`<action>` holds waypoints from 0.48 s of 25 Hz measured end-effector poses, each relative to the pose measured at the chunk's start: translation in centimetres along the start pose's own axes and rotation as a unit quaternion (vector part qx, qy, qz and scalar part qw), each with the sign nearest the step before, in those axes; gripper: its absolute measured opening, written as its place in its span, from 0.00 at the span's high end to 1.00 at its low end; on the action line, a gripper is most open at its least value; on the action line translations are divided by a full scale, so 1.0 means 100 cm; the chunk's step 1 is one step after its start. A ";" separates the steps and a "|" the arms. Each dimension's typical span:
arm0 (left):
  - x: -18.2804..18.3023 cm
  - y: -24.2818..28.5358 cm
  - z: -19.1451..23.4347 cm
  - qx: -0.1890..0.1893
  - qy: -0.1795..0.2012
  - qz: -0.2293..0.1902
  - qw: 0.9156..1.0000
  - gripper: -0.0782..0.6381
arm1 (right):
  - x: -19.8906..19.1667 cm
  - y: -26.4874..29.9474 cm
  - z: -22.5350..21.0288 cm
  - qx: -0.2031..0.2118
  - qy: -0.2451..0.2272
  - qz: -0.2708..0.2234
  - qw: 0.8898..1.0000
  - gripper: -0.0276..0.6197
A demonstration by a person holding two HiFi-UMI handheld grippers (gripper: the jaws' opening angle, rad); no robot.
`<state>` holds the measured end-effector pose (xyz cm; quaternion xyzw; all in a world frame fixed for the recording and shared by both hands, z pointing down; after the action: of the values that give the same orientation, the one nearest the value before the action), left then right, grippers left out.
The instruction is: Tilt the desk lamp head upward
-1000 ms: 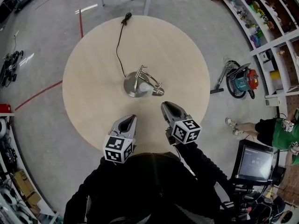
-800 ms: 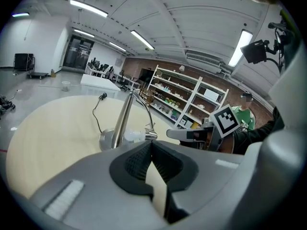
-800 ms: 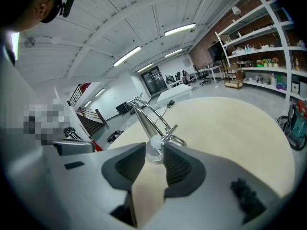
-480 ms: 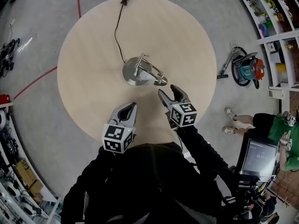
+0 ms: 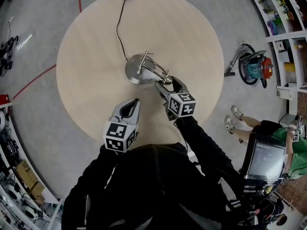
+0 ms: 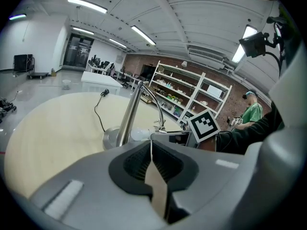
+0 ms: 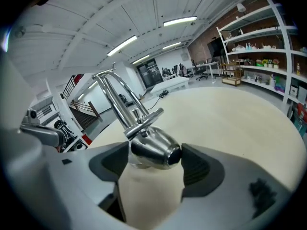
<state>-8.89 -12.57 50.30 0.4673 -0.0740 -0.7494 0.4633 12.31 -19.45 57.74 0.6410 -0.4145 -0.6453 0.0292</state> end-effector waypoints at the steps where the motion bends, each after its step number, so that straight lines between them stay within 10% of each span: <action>1: -0.001 0.000 -0.001 0.000 -0.001 0.001 1.000 0.87 | 0.000 0.002 -0.001 0.001 0.001 0.001 1.000 0.44; 12: -0.008 0.003 -0.003 0.003 -0.002 -0.008 1.000 0.87 | -0.008 0.016 -0.020 0.017 0.002 0.016 1.000 0.44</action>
<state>-8.32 -12.06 50.80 0.4683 -0.0738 -0.7533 0.4558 13.38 -20.99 59.64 0.6357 -0.4356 -0.6366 0.0293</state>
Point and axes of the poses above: the fingertips, and each gripper's own axes: y forward along the fingers, z to its left, x out of its top, the point moved 9 cm from there along -y, backward along the fingers, and after that the axes turned 15 degrees about -y, right-handed, at the moved point
